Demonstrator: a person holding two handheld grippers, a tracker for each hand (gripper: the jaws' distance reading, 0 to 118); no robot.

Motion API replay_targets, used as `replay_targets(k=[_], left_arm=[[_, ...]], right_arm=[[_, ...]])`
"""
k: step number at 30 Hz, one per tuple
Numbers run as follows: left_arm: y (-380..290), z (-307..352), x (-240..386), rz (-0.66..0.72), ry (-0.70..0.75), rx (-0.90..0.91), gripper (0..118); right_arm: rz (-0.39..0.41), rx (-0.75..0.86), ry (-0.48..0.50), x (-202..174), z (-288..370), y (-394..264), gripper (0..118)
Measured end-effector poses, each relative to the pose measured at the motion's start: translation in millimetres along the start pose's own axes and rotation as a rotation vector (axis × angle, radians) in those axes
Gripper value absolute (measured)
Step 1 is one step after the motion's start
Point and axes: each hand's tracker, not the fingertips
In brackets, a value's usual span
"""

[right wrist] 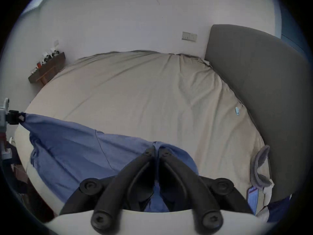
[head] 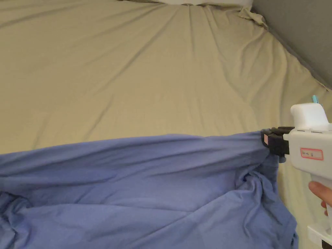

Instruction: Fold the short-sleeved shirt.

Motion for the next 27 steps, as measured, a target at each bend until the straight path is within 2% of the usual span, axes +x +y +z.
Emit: replay_targets(k=[5,10,14,18,19,20,21,22,24,27], left_arm=[[-58,7,0,0.016,0.048,-0.124,6],[-97,-16,-3,0.013,0.061,-0.245,6],[-110,-32,0,-0.025,0.095,-0.303,6],[-113,-38,6,-0.039,0.117,-0.313,6],[-113,-38,7,-0.041,0.122,-0.309,8],[-113,-37,7,-0.038,0.124,-0.303,22],[-114,-34,7,-0.022,0.130,-0.286,49],[-114,-29,7,-0.017,0.155,-0.257,81],[-113,-9,10,-0.042,0.177,-0.174,83],[-93,37,24,-0.064,0.196,-0.032,83]], right_arm=[[-0.073,-0.028,0.001,-3,37,-82,6],[-0.152,-0.170,0.004,4,24,-147,6],[-0.165,-0.200,-0.006,6,9,-162,5],[-0.144,-0.216,-0.014,3,1,-160,6],[-0.136,-0.216,-0.011,3,1,-159,12],[-0.131,-0.221,-0.009,2,2,-156,36],[-0.125,-0.232,-0.021,0,5,-153,70],[-0.120,-0.241,-0.034,-1,8,-151,97],[-0.129,-0.214,-0.015,-5,27,-143,98],[-0.155,-0.077,-0.003,-13,63,-117,98]])
